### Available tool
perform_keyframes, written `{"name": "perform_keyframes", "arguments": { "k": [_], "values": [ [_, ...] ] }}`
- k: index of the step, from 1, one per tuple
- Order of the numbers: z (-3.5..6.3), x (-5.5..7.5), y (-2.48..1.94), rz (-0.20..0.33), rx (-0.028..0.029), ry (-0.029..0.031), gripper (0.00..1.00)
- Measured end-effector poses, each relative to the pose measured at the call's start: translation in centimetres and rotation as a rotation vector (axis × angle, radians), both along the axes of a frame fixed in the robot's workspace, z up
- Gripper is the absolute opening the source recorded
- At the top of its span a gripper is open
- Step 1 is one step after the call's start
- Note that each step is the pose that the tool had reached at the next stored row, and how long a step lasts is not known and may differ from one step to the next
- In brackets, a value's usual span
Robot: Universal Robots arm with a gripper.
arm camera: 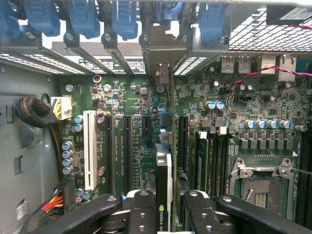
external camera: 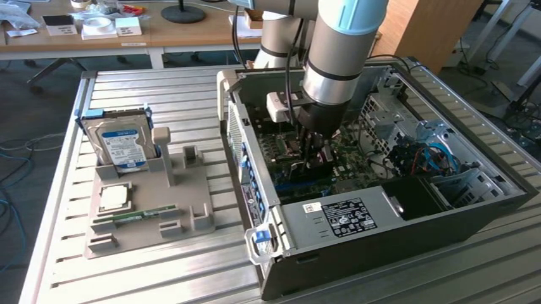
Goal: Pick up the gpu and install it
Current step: 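Insert the gpu into the slot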
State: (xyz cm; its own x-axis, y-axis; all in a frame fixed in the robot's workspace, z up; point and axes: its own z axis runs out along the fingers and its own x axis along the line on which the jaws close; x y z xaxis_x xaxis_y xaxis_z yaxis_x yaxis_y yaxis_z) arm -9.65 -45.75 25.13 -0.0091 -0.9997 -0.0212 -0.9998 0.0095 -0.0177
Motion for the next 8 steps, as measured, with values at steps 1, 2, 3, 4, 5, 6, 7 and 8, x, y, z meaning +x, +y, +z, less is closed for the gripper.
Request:
{"name": "perform_keyframes", "arguments": {
  "k": [1,2,3,4,5,6,7,8],
  "values": [
    [0.0,0.0,0.0,0.0,0.0,0.0,0.27],
    [0.0,0.0,0.0,0.0,0.0,0.0,0.27],
    [0.0,0.0,0.0,0.0,0.0,0.0,0.27],
    [0.0,0.0,0.0,0.0,0.0,0.0,0.27],
    [-0.01,0.0,0.01,0.0,0.0005,-0.0001,0.27],
    [-0.03,0.0,0.02,0.0,0.0013,-0.0002,0.27],
    [-0.03,0.0,0.01,0.0,0.0009,-0.0003,0.27],
    [-0.03,0.0,0.01,0.0,0.0006,-0.0003,0.33]
  ]
}}
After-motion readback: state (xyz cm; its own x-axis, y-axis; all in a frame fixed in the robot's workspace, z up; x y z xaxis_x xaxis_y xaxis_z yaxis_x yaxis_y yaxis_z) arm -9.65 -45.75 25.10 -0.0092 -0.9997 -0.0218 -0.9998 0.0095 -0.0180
